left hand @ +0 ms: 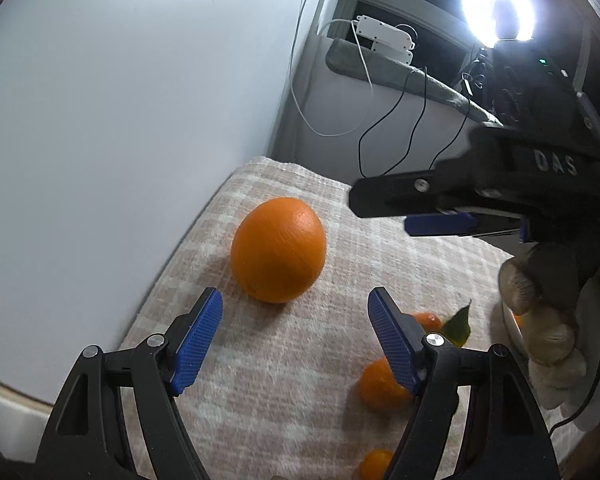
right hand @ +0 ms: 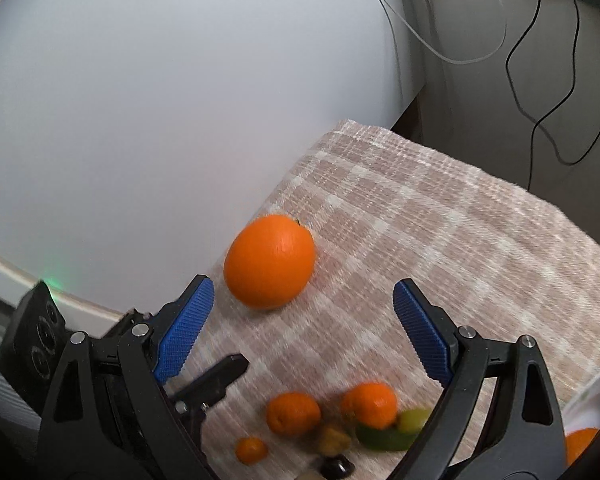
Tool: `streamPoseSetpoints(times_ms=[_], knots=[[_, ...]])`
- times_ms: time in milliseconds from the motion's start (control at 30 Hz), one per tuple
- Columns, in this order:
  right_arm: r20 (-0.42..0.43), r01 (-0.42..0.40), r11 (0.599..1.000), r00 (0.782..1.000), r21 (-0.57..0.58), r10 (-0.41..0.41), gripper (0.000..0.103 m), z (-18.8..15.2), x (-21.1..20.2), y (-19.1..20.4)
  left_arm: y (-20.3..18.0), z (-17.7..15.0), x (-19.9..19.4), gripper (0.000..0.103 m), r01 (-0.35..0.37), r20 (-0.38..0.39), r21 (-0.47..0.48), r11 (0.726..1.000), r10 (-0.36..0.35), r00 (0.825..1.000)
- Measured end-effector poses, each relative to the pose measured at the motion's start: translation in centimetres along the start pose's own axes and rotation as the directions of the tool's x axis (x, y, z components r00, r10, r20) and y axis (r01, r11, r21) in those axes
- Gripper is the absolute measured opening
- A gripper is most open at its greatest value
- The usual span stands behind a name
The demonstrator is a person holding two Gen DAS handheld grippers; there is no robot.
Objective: Organize fruits
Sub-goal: 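Move the right gripper to the other large orange and close around it, then carry the large orange with the right gripper onto the plate beside the first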
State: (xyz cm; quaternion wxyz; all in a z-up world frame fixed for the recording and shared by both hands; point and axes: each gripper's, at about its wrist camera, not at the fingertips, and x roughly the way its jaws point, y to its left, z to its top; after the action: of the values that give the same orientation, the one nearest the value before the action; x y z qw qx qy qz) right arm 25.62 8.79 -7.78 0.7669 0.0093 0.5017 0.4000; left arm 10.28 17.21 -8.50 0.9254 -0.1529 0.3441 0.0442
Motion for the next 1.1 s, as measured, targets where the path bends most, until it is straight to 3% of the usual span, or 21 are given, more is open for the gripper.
streamPoseSetpoints(times_ms=[500, 867, 1100], knots=[[-0.066, -0.094, 0.986, 0.992, 0.134, 0.103, 0.093, 1.5, 5.6, -1.8, 1.2, 1.1, 3.2, 0.074, 0.016, -0.039, -0.035, 0.999, -0.018, 0.999], [-0.08, -0.174, 0.968, 0.978, 0.183, 0.192, 0.082, 1.9, 8.0, -2.4, 2.2, 1.2, 4.1, 0.07, 0.042, -0.064, -0.07, 0.997, -0.046, 0.997], [-0.091, -0.231, 0.951, 0.963, 0.208, 0.253, 0.067, 2.1, 9.7, -1.6, 2.8, 1.3, 4.8, 0.065, 0.037, -0.086, -0.097, 0.995, -0.045, 0.995]])
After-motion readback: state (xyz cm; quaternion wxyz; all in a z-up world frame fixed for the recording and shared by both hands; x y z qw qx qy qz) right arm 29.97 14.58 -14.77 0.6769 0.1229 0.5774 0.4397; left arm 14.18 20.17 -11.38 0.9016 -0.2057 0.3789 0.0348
